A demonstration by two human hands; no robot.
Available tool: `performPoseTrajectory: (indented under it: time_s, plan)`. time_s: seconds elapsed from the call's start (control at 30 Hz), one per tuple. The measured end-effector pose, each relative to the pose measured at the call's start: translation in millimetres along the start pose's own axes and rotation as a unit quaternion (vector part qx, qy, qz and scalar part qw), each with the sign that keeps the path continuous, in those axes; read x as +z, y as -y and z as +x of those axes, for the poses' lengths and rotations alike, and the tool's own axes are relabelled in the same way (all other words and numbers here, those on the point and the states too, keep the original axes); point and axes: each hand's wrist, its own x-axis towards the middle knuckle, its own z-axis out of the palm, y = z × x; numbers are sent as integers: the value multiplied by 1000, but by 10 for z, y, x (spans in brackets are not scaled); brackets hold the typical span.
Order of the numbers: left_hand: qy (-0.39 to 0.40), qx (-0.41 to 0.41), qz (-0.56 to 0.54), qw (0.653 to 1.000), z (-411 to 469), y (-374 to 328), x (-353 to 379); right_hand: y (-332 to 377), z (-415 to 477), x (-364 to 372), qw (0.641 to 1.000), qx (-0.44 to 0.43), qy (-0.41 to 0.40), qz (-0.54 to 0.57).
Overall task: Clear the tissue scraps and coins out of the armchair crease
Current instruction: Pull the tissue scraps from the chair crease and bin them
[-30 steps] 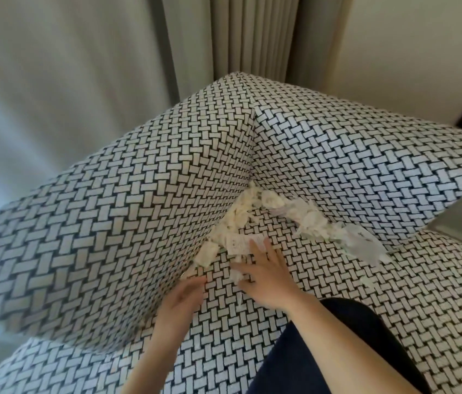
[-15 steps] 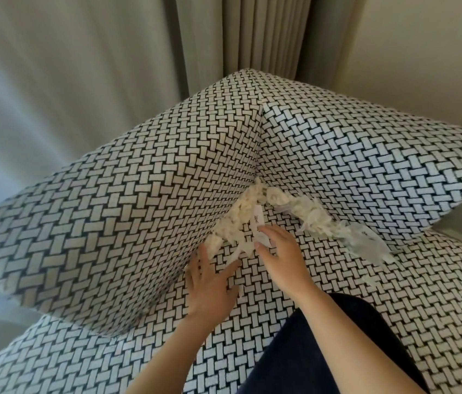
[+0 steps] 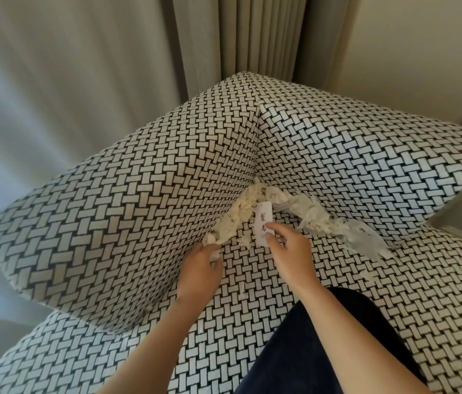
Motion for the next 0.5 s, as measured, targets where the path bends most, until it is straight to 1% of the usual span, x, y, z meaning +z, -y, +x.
performPoseTrajectory:
  time_s: [0.13, 0.23, 0.37, 0.5]
  plan:
    - [-28, -12, -80, 996, -33, -81, -119, 7, -3, -14, 999, 7, -38, 21]
    - [-13, -14, -137, 990, -77, -169, -180, 17, -14, -51, 997, 10, -67, 36]
    - [4, -1, -157, 988, -134, -255, -230, 36, -33, -106, 994, 19, -96, 56]
    - [18, -10, -176, 984, -177, -314, -284, 62, -61, -191, 988, 39, -123, 82]
